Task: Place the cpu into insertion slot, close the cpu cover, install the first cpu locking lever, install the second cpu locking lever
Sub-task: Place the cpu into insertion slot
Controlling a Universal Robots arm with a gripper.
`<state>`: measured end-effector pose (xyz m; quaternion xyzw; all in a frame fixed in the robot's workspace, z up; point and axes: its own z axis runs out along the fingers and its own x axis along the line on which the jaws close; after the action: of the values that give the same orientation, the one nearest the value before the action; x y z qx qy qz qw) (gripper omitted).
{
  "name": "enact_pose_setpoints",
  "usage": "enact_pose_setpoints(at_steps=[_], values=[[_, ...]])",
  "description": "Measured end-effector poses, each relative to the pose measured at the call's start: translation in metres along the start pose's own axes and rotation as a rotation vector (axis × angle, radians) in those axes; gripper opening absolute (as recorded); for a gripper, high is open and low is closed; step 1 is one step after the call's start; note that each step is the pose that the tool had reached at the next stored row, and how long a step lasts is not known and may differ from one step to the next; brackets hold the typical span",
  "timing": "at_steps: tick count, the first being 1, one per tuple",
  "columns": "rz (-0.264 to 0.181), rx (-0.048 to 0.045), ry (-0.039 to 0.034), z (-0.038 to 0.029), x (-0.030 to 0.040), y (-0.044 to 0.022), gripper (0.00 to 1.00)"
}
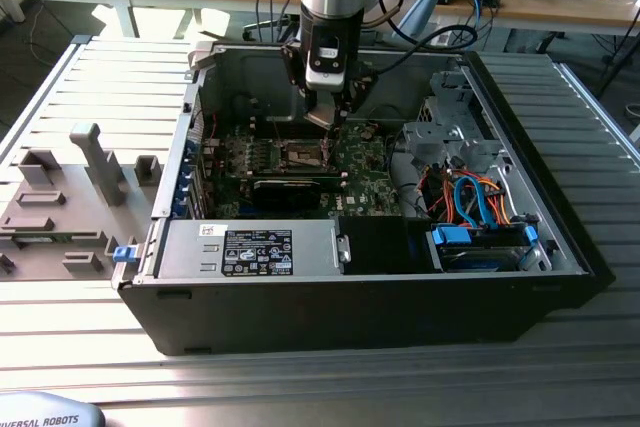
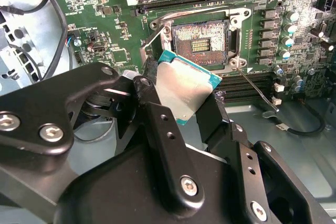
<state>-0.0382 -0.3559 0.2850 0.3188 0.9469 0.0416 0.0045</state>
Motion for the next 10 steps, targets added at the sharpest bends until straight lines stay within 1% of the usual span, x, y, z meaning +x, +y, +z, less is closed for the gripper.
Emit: enact_pose_setpoints(at_steps=[10], values=[[0.007,-0.0001,-0.0006,0.0006,0.0,0.0,0.54]])
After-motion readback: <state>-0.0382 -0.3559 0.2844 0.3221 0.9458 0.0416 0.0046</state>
